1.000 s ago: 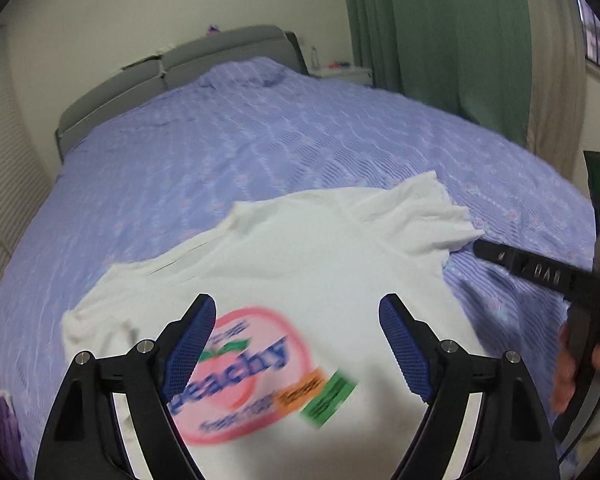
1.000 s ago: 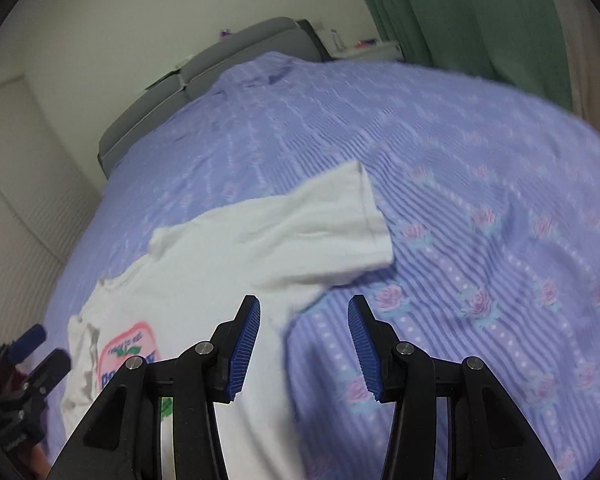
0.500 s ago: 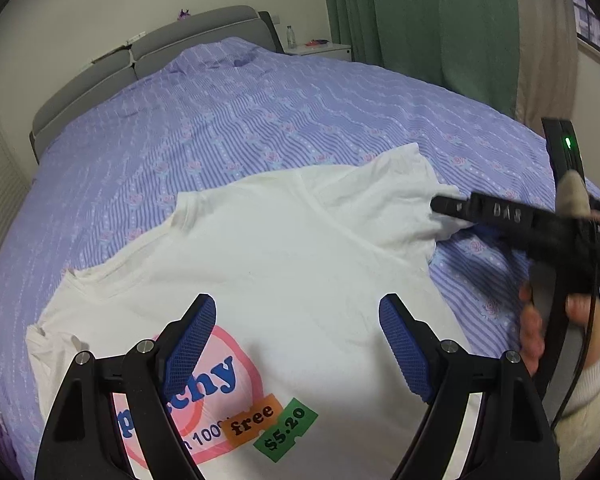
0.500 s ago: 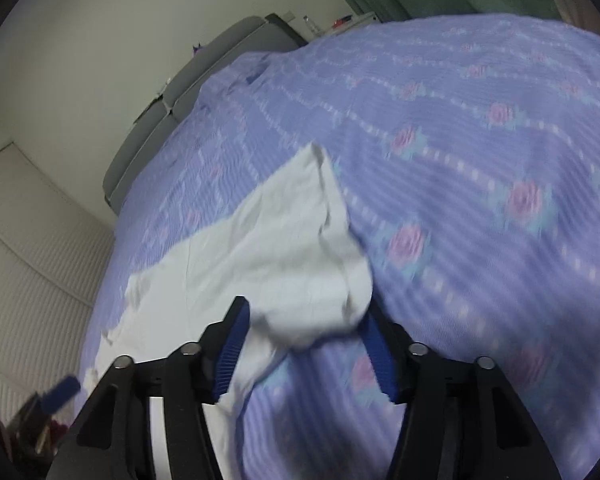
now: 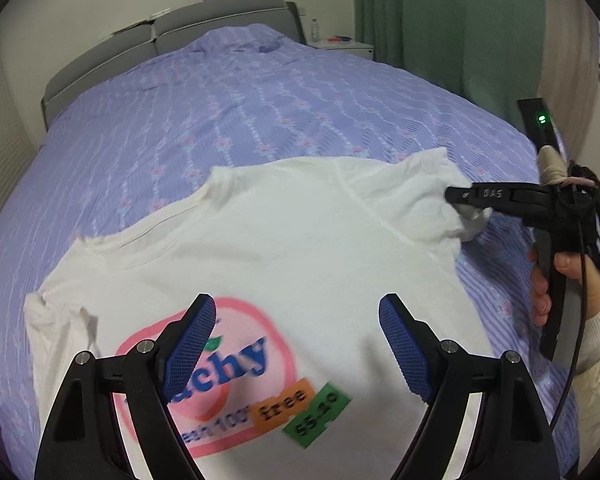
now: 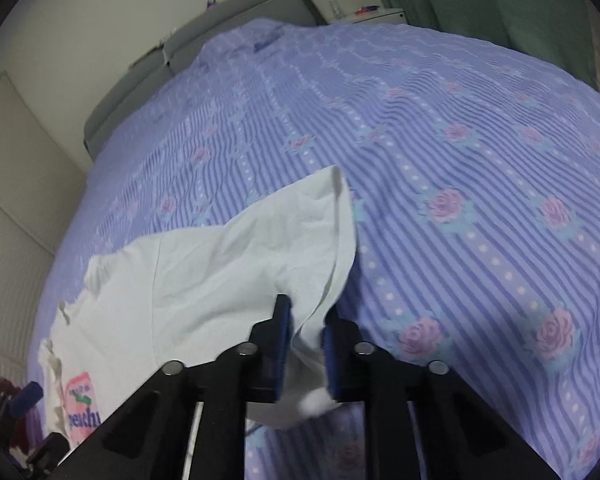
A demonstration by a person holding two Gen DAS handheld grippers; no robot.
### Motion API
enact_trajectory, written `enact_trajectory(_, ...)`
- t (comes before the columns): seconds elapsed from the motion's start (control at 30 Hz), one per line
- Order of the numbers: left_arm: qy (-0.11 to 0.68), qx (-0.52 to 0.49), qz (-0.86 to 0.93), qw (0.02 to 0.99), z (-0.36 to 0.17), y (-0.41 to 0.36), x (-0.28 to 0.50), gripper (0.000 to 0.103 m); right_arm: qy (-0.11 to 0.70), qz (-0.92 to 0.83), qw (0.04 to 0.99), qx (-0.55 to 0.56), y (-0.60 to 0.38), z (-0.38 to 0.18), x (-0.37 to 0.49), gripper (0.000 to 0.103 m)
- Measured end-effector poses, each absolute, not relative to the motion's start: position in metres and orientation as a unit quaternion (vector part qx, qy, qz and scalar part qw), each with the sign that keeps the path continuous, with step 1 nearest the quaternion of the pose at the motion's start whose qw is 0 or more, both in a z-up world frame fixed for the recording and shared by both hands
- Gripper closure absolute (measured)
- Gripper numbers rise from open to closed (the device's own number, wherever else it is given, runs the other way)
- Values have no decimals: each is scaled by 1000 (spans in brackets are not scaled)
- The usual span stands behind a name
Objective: Fold small clothes
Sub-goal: 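Fold the held sleeve over the shirt body with the right tool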
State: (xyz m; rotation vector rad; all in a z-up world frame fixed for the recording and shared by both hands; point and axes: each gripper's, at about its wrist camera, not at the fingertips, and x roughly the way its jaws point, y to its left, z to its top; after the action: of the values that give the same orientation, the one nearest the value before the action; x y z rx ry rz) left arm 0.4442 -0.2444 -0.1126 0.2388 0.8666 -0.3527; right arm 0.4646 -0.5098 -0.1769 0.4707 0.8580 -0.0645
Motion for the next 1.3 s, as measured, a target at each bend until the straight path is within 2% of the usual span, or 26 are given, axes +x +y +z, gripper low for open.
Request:
enact_trajectory(0.23,419,78,-134,894,-102,-185,435,19,378,-26,914,144,-463,-106,457,91)
enact_trajectory(0.4,431,32,-121,894,-95,-136,426,19,384,24,920,70,-387,-69,471,92)
enact_trajectory(0.5,430,28,-109,896,-93,-114,419,19,404,58,912,33,-338,-68,477,92)
enact_trajectory(0.7,428,46,-90,898,-96,-86,411,19,459,110,881,-45,-247,-103,477,92)
enact_trajectory(0.77,417,70,-102,900,-96,-88,408,19,462,124,877,-34,-239,-107,468,92)
enact_trajectory(0.8,408,86,-108,902,-95,-90,407,19,454,127,882,-10,-243,-103,458,90)
enact_trajectory(0.87,398,109,-112,904,-94,-95,407,19,434,118,893,15,-257,-95,443,80)
enact_trajectory(0.97,394,117,-121,904,-94,-104,410,19,386,51,920,46,-298,-82,417,42)
enact_trajectory(1.03,394,106,-132,903,-94,-113,414,19,366,8,927,84,-342,-78,407,39)
enact_trajectory(1.17,405,62,-191,892,-99,-145,432,19,382,-27,898,217,-428,-95,408,39)
enact_trajectory(1.3,409,19,-267,872,-105,-194,450,22,392,-38,875,282,-464,-116,418,39)
